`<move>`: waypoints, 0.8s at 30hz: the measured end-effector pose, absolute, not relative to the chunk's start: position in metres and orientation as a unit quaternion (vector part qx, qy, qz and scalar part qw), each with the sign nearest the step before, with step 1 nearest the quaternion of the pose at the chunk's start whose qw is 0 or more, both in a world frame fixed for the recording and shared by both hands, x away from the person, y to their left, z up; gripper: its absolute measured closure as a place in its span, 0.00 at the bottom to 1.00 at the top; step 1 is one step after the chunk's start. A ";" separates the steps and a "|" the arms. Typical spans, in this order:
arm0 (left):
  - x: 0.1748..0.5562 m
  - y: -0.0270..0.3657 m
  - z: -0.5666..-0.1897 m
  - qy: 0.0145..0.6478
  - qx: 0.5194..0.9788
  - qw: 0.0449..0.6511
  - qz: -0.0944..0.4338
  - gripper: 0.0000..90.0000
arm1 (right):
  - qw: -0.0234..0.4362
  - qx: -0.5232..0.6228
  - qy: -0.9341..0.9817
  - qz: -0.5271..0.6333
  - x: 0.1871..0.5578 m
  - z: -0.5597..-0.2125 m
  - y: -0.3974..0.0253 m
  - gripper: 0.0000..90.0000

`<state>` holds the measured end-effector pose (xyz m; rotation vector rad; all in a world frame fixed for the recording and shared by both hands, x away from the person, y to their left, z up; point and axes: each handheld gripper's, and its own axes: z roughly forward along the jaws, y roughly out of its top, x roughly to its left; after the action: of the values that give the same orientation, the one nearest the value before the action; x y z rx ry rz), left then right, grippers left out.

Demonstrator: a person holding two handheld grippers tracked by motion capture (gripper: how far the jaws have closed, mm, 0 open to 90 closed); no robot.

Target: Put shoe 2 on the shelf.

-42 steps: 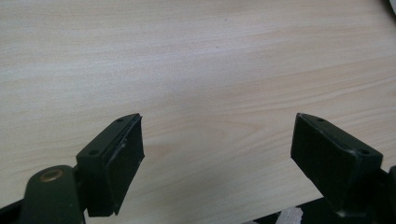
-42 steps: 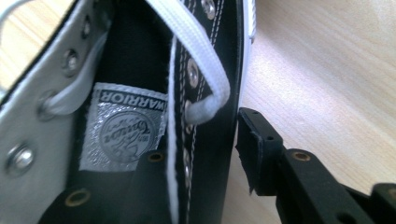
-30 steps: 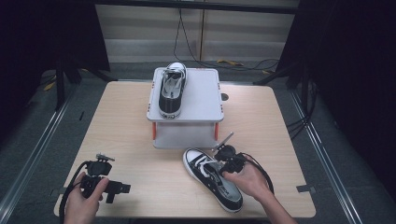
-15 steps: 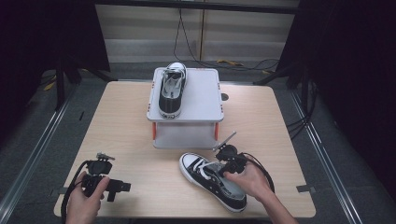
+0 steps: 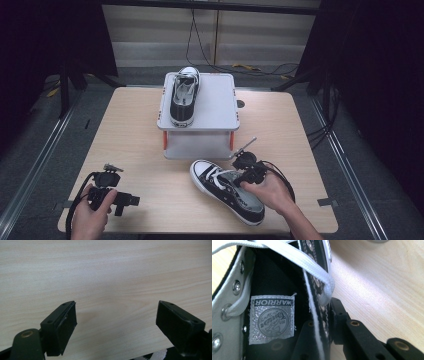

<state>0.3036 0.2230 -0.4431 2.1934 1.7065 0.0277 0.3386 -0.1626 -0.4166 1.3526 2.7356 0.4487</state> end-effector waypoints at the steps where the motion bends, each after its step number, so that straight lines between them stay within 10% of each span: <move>1: 0.304 0.223 -0.444 0.604 0.777 0.178 0.008 0.19 | 0.028 0.441 0.885 0.147 0.338 -0.415 -0.162 0.97; 24: 0.300 0.223 -0.442 0.605 0.774 0.184 0.017 0.19 | 0.035 0.423 0.889 0.172 0.337 -0.383 -0.163 0.97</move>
<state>0.3003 0.2227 -0.4423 2.1827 1.7057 0.0467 0.3373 -0.1630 -0.3827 1.2987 2.7317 0.5294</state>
